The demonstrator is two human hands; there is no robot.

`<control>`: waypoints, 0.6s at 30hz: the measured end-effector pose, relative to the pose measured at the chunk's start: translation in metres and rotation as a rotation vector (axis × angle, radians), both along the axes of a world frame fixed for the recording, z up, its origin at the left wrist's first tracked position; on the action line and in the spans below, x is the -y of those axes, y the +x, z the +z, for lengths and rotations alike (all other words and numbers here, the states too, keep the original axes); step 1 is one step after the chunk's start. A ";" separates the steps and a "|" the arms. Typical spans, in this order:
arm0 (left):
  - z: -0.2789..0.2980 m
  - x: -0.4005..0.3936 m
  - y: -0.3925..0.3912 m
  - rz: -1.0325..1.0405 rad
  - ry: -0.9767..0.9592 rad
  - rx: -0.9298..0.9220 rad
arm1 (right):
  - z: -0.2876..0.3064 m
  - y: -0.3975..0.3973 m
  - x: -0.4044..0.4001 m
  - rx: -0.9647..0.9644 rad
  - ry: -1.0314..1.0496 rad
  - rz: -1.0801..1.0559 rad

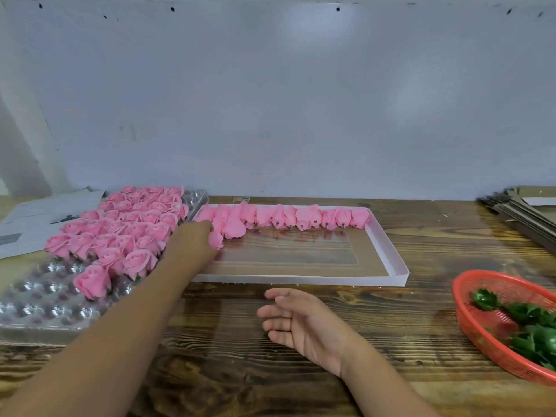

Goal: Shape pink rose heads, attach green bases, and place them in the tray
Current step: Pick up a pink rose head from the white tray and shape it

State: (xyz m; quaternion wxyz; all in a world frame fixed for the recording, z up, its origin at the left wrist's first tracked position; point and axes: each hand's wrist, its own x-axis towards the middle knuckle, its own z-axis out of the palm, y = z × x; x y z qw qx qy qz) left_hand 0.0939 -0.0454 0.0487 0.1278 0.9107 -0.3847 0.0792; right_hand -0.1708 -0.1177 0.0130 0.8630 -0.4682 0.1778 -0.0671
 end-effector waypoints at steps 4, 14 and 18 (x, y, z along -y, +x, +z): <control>0.000 0.011 0.007 -0.008 0.075 0.005 | 0.000 0.001 0.000 -0.005 0.014 -0.002; -0.001 0.022 0.009 0.001 0.199 0.006 | 0.001 0.002 0.000 -0.006 0.049 -0.015; -0.001 0.024 0.008 -0.026 0.227 0.028 | 0.003 0.002 0.000 -0.010 0.046 -0.015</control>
